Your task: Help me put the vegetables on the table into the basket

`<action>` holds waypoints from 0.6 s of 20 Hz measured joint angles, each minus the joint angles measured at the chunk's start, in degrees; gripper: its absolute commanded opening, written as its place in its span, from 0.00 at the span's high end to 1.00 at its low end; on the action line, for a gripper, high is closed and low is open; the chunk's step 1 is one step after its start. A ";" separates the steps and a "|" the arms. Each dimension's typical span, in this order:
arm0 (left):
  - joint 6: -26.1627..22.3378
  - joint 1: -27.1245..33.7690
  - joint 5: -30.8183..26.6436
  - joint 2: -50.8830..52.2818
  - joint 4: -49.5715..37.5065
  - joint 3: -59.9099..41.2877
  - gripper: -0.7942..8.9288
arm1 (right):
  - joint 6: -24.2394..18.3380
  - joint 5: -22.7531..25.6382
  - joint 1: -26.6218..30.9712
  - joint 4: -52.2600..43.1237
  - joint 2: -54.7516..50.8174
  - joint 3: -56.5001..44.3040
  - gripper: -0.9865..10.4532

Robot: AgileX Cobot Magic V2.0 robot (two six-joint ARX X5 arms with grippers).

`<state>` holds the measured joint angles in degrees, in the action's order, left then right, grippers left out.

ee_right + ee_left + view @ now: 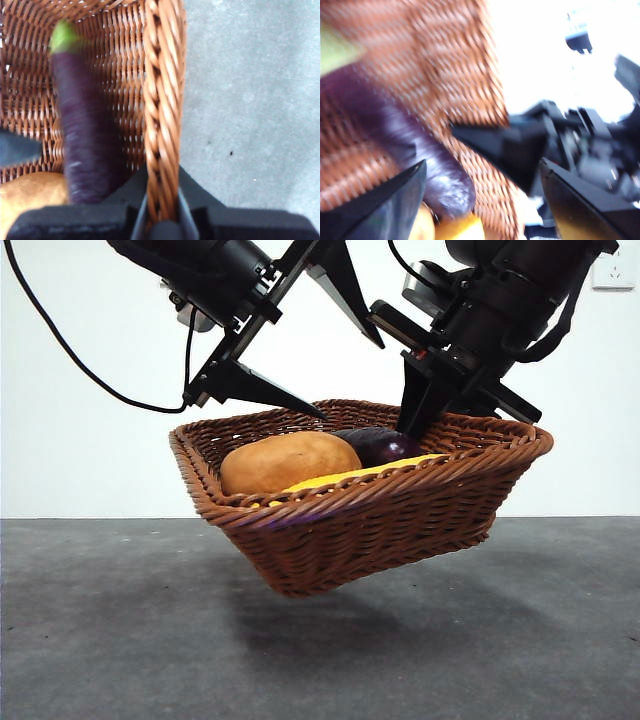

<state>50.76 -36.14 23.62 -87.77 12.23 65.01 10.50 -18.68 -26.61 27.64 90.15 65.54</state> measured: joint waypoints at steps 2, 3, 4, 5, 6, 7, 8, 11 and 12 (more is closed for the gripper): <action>-2.34 0.02 1.70 0.15 0.17 0.00 0.53 | -0.42 0.02 0.07 0.39 0.00 0.00 0.92; -3.78 0.02 1.70 0.81 1.07 0.00 0.53 | -0.66 0.02 0.07 0.61 0.00 0.00 0.92; -5.49 0.02 1.73 2.14 2.38 0.00 0.53 | -0.70 0.00 0.04 0.61 0.00 0.00 0.92; -7.48 0.04 1.81 4.02 3.91 0.00 0.53 | -0.66 0.00 0.04 0.50 0.00 0.00 0.92; -9.77 0.31 2.05 6.21 5.92 0.00 0.53 | -0.61 0.00 0.07 0.37 0.00 0.00 0.92; -12.33 0.68 2.08 8.52 8.57 0.00 0.53 | -0.55 0.02 0.07 0.33 0.00 0.00 0.92; -14.99 1.11 2.05 10.99 11.43 0.00 0.53 | -0.35 0.07 0.07 0.33 0.00 0.00 0.92; -23.98 2.32 -1.16 20.06 20.28 0.00 0.73 | 0.81 0.07 0.44 0.15 0.00 0.00 0.92; -26.80 2.64 -4.20 23.37 22.82 0.00 0.91 | 1.36 -0.11 0.79 0.17 0.00 0.00 0.92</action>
<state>23.97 -33.50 19.42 -64.40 35.05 65.01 11.86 -18.79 -25.82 27.81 90.15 65.54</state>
